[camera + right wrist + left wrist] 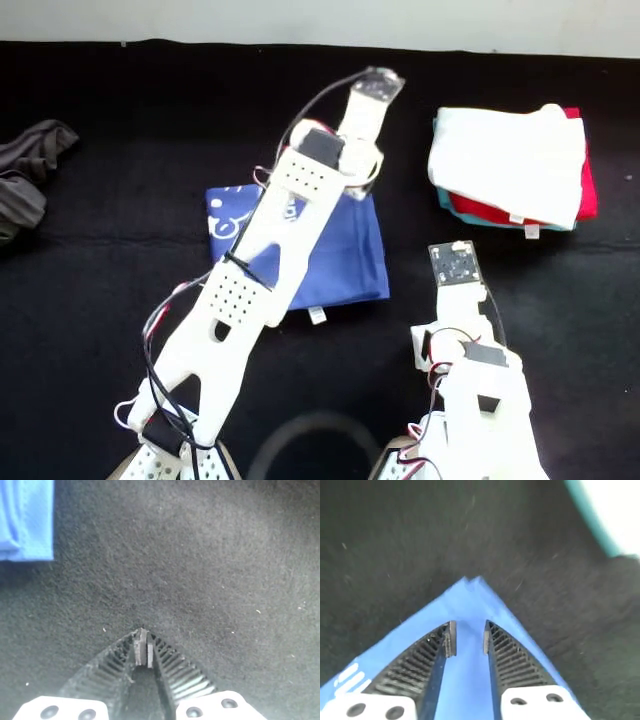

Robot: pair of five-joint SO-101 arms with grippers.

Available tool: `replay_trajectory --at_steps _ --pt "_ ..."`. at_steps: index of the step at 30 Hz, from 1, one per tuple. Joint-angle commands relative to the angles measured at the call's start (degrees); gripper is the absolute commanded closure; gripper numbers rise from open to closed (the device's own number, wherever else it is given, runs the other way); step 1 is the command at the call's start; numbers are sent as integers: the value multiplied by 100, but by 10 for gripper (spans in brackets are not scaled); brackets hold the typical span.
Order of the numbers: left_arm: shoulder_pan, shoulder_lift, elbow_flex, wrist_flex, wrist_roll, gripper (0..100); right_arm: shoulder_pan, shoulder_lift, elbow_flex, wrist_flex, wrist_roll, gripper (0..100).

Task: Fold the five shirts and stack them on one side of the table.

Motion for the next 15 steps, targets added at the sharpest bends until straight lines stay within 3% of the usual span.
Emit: replay_trajectory --at_steps 1,8,12,15 --pt "-189 -110 -725 431 44 892 198 4 75 -136 -44 992" --pt "-813 -391 -1042 2145 18 895 198 4 75 -136 -44 992" --pt "-1376 -418 -1042 2171 26 998 198 4 75 -145 -44 992" --pt "-1719 -418 -822 2180 26 993 198 4 75 -145 -44 992"
